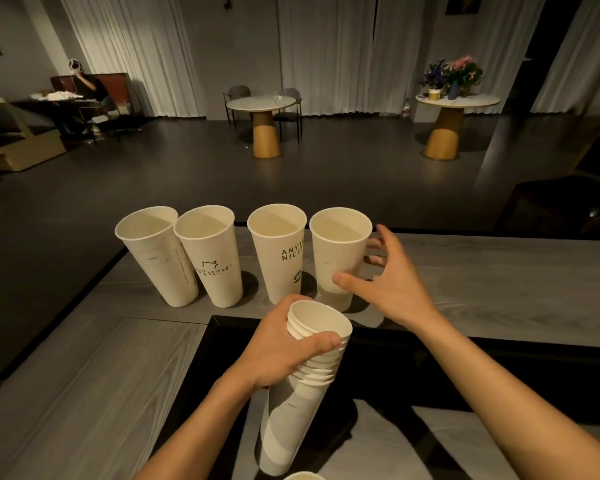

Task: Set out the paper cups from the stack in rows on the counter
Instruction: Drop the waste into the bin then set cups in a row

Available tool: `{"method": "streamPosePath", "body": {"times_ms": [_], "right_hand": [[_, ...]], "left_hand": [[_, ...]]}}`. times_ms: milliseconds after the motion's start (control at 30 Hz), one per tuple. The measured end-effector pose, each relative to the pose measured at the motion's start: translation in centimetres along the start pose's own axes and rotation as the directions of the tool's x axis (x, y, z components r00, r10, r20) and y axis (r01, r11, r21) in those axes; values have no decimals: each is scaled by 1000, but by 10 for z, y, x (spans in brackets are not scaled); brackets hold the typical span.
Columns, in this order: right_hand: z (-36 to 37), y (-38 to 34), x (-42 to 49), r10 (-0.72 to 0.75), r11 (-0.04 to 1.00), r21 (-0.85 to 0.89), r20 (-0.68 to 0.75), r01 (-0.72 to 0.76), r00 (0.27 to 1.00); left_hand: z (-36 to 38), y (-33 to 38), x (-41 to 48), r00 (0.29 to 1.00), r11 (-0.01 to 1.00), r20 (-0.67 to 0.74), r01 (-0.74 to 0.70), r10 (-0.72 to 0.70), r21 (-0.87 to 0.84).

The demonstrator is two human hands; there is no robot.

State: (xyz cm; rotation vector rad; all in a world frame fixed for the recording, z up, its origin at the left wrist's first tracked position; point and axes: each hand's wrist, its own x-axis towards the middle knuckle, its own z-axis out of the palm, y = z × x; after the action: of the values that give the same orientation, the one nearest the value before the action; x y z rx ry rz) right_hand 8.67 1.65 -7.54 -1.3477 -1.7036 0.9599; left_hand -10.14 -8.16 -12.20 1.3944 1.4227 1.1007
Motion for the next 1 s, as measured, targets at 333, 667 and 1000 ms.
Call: {"method": "streamPosePath", "body": {"times_ms": [333, 667, 1000], "right_hand": [[-66, 1, -71, -148, 955, -94, 672, 283, 726], [-99, 22, -63, -167, 965, -125, 381, 229, 910], [-102, 34, -56, -141, 975, 175, 4, 138, 990]], "left_hand": [[30, 29, 0, 995, 998, 73, -67, 67, 5], [65, 45, 13, 978, 990, 192, -102, 82, 94], [73, 46, 17, 990, 998, 122, -68, 67, 5]]}}
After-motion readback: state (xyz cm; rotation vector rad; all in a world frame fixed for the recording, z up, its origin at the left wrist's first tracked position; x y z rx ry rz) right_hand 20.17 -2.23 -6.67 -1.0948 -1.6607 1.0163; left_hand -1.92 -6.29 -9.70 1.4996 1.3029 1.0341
